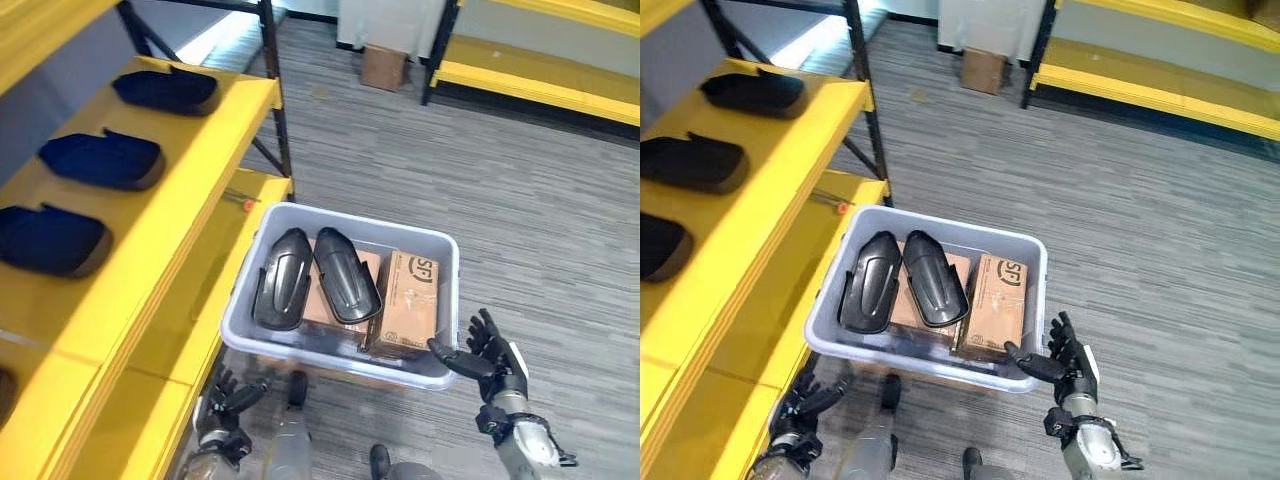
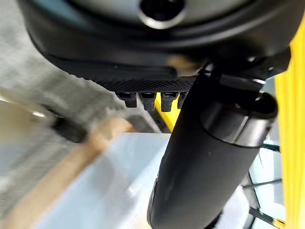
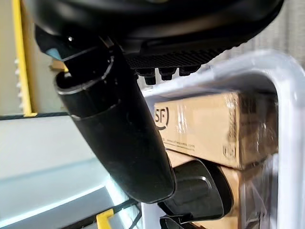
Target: Move parts from the plastic box to the shelf.
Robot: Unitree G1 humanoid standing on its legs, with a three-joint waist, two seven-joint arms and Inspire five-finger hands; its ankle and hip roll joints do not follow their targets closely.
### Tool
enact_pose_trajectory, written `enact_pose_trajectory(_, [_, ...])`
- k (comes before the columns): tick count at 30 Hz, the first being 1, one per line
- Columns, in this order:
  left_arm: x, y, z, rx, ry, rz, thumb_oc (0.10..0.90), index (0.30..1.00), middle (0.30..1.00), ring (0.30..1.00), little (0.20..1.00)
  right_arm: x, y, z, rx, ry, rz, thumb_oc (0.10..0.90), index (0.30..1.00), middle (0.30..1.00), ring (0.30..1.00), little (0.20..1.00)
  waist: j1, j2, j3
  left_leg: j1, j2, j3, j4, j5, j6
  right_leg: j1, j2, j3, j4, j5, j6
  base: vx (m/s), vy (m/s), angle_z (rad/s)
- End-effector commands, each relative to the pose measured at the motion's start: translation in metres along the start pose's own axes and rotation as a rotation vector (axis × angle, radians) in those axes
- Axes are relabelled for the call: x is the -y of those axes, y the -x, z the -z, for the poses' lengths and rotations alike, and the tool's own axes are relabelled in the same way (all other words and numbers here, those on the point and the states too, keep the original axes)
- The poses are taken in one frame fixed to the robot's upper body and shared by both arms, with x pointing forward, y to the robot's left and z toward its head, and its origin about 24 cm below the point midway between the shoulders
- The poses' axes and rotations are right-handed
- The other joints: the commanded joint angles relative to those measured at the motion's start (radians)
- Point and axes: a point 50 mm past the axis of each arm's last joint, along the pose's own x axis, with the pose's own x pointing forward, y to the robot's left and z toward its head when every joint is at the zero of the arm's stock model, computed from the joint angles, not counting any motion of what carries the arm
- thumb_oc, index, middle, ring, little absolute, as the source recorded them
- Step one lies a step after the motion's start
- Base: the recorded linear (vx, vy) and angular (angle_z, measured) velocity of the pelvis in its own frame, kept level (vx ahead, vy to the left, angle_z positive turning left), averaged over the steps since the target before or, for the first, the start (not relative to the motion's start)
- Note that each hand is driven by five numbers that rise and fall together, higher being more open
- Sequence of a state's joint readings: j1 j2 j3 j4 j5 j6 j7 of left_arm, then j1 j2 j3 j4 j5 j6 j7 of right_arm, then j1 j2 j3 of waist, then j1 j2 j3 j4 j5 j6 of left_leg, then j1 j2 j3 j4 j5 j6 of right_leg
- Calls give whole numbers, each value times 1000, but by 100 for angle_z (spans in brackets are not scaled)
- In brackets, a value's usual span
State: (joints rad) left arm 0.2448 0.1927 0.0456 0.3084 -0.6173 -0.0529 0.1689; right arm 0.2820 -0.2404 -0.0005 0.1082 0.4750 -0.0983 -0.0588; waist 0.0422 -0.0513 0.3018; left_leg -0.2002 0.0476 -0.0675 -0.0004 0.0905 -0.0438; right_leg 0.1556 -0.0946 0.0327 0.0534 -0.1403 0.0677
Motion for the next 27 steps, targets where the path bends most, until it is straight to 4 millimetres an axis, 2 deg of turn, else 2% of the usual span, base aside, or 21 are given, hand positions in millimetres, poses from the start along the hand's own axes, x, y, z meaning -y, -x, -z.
enact_pose_trajectory(1, [7, 6, -28, 154, -31, 85, 900, 1000, 1000, 1000, 1000, -4, -3, -44, 210, 18, -52, 900, 1000, 1000, 1000, 1000, -11, 3, -105, -22, 58, -22, -23, 84, -27, -22, 55, -82, 42, -78, 8, 112, 142, -31])
enact_pose_trajectory(5, [3, 6, -33, 164, -43, 78, 900, 1000, 1000, 1000, 1000, -4, -2, -42, 199, 18, -49, 900, 1000, 1000, 1000, 1000, -19, -18, -131, -35, 35, 14, -2, 51, -2, -48, 18, -65, 37, -58, 39, 113, 158, -29])
enact_pose_trajectory(11, [0, 7, -34, 159, -48, 71, 900, 1000, 1000, 1000, 1000, -4, -2, -42, 190, 21, -54, 900, 1000, 1000, 1000, 1000, -26, -46, -156, -48, 4, 32, 22, 5, 36, -65, -23, -48, 19, -25, 73, 76, 121, -2])
enact_pose_trajectory(18, [2, 4, -40, 176, -65, 78, 900, 1000, 1000, 1000, 1000, -11, -8, -54, 242, 24, -71, 900, 1000, 1000, 1000, 1000, -23, -73, -163, -64, -27, 39, 67, -45, 62, -88, -53, -40, 38, 14, 98, 56, 103, -6])
enact_pose_trajectory(21, [5, 1, -44, 186, -68, 80, 900, 1000, 1000, 1000, 1000, -19, -13, -66, 297, 17, -86, 900, 1000, 1000, 1000, 1000, -17, -81, -157, -45, -35, 56, 77, -78, 82, -133, -59, -48, 133, 65, 117, 85, 127, -17])
enact_pose_trajectory(22, [6, -1, -46, 189, -78, 87, 900, 1000, 1000, 1000, 1000, -21, -14, -71, 320, 35, -93, 900, 1000, 1000, 1000, 1000, -23, -73, -139, -23, -33, 61, 76, -88, 92, -191, -40, -51, 273, 119, 123, 58, 146, -16])
enact_pose_trajectory(23, [7, -1, -47, 192, -86, 95, 900, 1000, 1000, 1000, 1000, -21, -14, -75, 335, 45, -100, 900, 1000, 1000, 1000, 1000, -32, -63, -122, -4, -29, 58, 72, -88, 95, -230, -26, -56, 336, 145, 125, 91, 232, -8])
enact_pose_trajectory(24, [9, -1, -49, 196, -103, 108, 900, 1000, 1000, 1000, 1000, -23, -15, -85, 374, 102, -111, 900, 1000, 1000, 1000, 1000, -33, -35, -91, 36, -17, 77, 55, -90, 102, -275, -44, -149, 435, 160, 119, 87, 186, 0])
enact_pose_trajectory(25, [7, 0, -48, 194, -100, 106, 900, 1000, 1000, 1000, 1000, -23, -15, -86, 379, 108, -107, 900, 1000, 1000, 1000, 1000, -30, -26, -85, 53, -14, 85, 46, -95, 103, -284, -66, -188, 433, 155, 111, 127, 163, -3])
enact_pose_trajectory(26, [6, 0, -49, 195, -97, 103, 900, 1000, 1000, 1000, 1000, -24, -16, -88, 387, 117, -102, 900, 1000, 1000, 1000, 1000, -20, -21, -76, 70, -2, 105, 42, -104, 98, -277, -118, -266, 391, 143, 104, 111, 25, -25])
enact_pose_trajectory(27, [4, 2, -49, 191, -93, 102, 900, 1000, 1000, 1000, 1000, -24, -17, -92, 402, 107, -101, 900, 1000, 1000, 1000, 1000, -8, -17, -74, 76, 12, 117, 41, -110, 88, -267, -157, -315, 336, 129, 96, 147, -56, -46])
